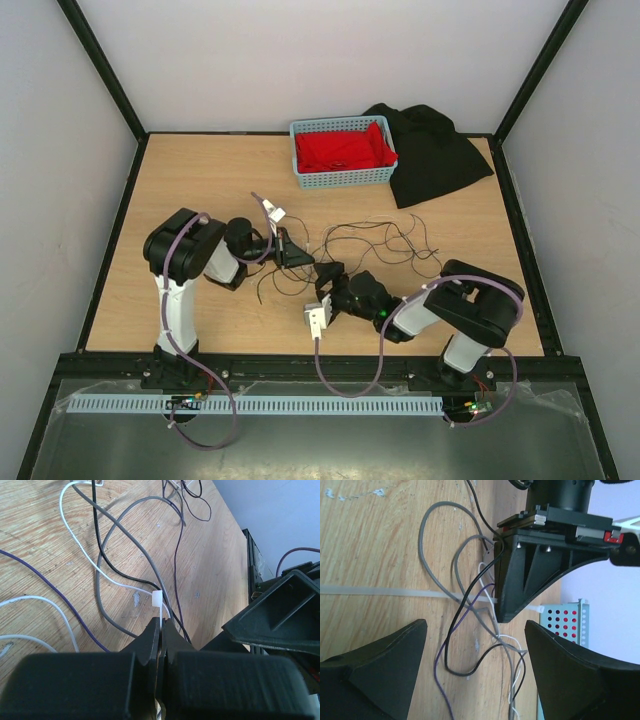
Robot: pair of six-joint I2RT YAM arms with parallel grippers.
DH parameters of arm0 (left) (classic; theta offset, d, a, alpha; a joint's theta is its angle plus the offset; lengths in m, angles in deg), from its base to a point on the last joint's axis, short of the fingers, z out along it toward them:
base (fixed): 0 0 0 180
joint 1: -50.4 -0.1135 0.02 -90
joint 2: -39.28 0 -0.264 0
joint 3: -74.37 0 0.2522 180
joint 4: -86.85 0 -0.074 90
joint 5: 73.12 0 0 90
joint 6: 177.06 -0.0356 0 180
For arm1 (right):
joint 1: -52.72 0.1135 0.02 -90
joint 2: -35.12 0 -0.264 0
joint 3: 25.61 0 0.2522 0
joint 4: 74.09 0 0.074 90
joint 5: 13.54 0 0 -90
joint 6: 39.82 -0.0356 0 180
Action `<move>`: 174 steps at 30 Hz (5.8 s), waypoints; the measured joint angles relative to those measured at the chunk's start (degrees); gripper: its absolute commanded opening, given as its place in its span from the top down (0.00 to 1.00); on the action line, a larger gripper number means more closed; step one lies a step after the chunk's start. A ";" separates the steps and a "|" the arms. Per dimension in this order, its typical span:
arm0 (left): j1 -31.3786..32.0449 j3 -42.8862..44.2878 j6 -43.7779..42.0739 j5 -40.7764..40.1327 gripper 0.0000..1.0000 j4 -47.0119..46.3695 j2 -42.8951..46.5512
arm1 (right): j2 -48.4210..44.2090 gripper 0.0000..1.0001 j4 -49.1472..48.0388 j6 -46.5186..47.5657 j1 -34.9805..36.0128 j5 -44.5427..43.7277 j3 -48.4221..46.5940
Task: Zip-tie the wires
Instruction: Tie the cable at the center of the board.
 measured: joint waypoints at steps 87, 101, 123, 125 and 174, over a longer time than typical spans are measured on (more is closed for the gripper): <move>0.63 2.12 3.13 2.10 1.00 5.51 -0.39 | 7.06 1.00 4.74 -9.84 4.79 0.46 -8.55; 0.79 2.14 -0.44 2.75 1.00 5.81 -0.33 | 3.37 1.00 22.10 -31.91 -7.85 23.74 -15.02; 2.08 1.92 -5.57 2.49 1.00 5.88 0.39 | 6.32 0.95 15.15 -64.65 -16.26 39.74 -18.32; 2.29 1.73 -6.45 2.08 1.00 5.86 0.39 | 6.69 0.96 14.29 -66.38 -16.35 39.87 -18.32; 4.33 1.01 -19.87 -7.96 1.00 3.30 3.39 | 7.13 0.94 18.29 -67.89 -17.29 43.34 -16.96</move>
